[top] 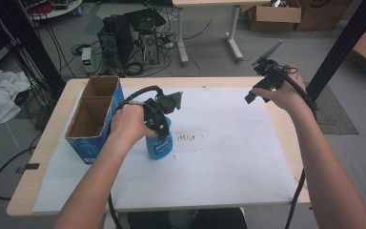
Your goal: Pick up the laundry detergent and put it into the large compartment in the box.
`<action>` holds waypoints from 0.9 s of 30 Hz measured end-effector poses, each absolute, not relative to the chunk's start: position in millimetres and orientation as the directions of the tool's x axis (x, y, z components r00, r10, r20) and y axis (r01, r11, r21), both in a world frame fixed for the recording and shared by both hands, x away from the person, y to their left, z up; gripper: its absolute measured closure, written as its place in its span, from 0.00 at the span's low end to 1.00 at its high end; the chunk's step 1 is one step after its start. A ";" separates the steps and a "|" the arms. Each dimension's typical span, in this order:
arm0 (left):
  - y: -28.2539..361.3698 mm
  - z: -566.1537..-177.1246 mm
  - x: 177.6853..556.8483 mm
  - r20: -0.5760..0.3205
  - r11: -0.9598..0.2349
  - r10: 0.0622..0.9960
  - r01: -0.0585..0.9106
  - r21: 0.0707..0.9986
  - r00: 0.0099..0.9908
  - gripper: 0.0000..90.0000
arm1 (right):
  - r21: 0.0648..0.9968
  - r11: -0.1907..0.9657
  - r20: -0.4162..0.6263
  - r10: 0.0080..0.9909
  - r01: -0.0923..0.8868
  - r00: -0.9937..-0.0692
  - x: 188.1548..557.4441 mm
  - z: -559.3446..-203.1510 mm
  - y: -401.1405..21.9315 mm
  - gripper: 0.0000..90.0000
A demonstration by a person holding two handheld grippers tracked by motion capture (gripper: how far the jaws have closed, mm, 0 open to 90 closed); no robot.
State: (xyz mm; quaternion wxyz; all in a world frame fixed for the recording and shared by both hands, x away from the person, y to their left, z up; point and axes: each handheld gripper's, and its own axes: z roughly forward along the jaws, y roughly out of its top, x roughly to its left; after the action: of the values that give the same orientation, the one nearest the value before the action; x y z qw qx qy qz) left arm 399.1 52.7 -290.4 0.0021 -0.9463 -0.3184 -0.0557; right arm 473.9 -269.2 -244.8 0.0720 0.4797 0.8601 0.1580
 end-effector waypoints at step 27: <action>59.9 -265.7 403.7 0.093 -0.740 0.670 0.672 0.007 0.737 0.43 | 0.350 0.487 0.034 0.847 0.800 -0.530 472.4 -243.6 -270.1 0.31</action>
State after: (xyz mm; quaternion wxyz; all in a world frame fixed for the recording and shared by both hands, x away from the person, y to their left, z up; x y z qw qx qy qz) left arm 403.7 59.9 -265.7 0.0136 -0.9318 -0.3601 -0.0448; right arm 472.4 -270.1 -243.6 0.0717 0.4795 0.8592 0.1637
